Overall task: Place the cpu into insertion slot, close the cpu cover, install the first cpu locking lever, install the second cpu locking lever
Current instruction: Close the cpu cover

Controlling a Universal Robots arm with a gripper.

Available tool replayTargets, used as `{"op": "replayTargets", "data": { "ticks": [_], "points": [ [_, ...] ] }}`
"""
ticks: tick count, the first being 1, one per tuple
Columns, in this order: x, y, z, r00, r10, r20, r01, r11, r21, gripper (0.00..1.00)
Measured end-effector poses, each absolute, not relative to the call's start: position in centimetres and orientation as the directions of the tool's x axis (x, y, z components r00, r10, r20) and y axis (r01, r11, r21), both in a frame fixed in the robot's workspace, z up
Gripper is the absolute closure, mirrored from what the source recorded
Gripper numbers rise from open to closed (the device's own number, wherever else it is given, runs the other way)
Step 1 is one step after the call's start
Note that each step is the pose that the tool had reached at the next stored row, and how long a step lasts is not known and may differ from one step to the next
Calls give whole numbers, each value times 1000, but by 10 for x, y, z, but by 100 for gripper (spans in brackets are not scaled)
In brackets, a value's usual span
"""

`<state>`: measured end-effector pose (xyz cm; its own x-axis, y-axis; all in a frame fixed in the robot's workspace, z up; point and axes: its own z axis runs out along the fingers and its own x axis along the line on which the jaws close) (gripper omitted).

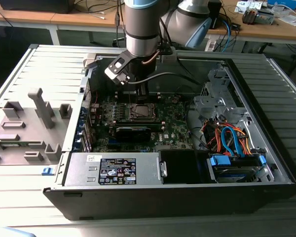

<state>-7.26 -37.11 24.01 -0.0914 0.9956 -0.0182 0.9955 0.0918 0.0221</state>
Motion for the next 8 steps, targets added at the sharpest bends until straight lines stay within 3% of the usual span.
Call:
{"op": "replayTargets", "data": {
  "ticks": [8],
  "points": [
    [-73, -371, 250, -91, 996, -18, 996, 92, 22, 89]
  ]
}}
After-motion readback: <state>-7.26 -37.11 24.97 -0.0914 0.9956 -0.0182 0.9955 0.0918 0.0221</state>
